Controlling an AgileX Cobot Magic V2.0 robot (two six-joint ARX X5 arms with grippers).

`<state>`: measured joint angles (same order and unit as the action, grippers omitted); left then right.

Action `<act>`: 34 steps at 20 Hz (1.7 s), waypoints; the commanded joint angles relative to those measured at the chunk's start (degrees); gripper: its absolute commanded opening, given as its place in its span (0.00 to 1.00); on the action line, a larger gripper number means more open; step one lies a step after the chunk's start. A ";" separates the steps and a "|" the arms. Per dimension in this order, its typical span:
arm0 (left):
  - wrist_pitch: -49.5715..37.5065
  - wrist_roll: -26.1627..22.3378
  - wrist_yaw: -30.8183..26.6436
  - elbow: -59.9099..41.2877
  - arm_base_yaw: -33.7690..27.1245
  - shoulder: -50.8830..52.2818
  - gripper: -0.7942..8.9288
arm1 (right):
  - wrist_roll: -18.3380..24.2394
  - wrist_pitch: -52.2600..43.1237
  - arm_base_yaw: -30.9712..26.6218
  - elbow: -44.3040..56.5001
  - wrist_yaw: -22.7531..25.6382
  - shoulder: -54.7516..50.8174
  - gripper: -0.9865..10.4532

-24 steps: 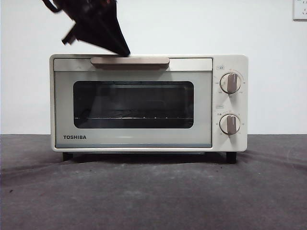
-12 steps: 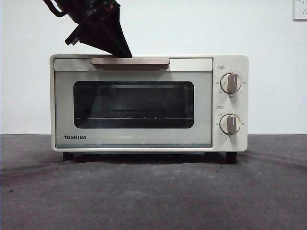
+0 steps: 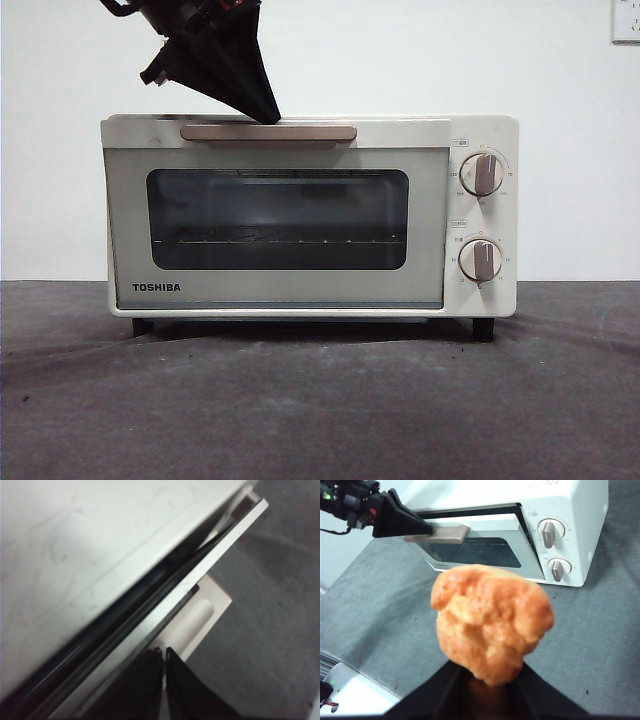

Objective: The left arm flap open the oven, the right arm pick bread and place it into oven, the left arm flap close the oven

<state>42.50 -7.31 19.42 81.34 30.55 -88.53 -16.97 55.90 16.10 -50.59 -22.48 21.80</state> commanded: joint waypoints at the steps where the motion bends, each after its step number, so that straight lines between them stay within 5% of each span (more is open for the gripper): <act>1: 2.89 -1.31 -1.86 -0.09 0.81 -2.01 0.10 | -0.61 -0.77 0.26 -0.90 0.02 0.04 0.16; 19: 4.09 -0.98 -4.85 -3.13 3.58 1.14 0.10 | -0.63 -0.74 0.26 -0.90 -0.02 0.04 0.16; 34: -8.87 5.46 -5.05 -24.55 5.14 11.87 0.10 | -0.63 -0.52 0.26 -0.90 -0.04 0.02 0.16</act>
<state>35.57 -2.79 17.50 56.47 35.88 -75.64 -16.97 55.94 16.10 -50.59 -22.48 21.80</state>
